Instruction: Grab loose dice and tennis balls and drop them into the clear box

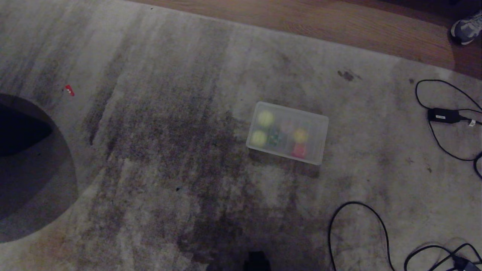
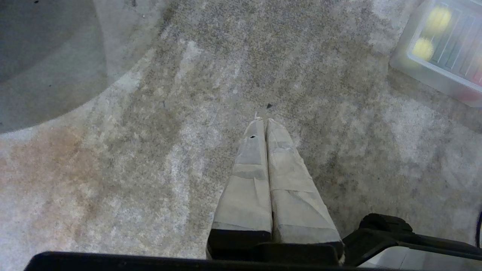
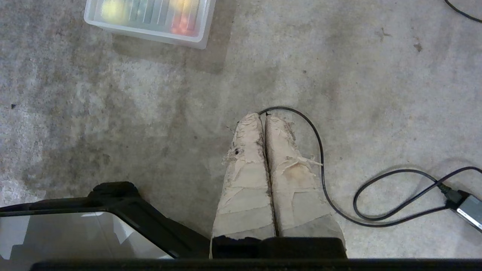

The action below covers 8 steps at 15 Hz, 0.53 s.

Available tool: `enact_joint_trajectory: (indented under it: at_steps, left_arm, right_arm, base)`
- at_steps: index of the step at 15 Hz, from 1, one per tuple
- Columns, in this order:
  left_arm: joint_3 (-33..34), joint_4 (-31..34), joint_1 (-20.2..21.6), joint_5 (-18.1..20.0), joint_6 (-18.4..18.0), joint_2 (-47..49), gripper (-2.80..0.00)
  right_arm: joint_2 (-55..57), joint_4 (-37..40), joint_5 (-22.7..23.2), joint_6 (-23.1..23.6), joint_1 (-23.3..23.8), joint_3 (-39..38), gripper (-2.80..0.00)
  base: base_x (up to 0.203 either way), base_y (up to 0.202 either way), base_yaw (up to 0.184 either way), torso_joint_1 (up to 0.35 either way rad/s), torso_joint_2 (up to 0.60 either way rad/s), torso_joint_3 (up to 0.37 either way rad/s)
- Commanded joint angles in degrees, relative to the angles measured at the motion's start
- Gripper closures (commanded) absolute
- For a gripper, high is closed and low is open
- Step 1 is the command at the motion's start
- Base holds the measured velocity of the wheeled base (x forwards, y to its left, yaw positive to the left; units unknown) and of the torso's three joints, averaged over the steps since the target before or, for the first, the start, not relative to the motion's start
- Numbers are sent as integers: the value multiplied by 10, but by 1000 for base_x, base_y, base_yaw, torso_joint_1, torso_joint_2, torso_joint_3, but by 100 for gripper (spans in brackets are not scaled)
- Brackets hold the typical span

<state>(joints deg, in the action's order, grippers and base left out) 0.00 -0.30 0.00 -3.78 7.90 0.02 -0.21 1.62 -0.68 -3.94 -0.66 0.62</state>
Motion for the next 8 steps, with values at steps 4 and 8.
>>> enact_joint_trajectory:
  at_steps: [4,8]
  left_arm:
    - [1,1,0,1,-4,1,0]
    - [1,0,0,0,-1,1,0]
  right_arm:
    - [2,0,0,0,0,0,0]
    - [2,0,0,1,0,0,0]
  base:
    - [0,0,0,0,0,0]
    - [0,0,0,0,0,0]
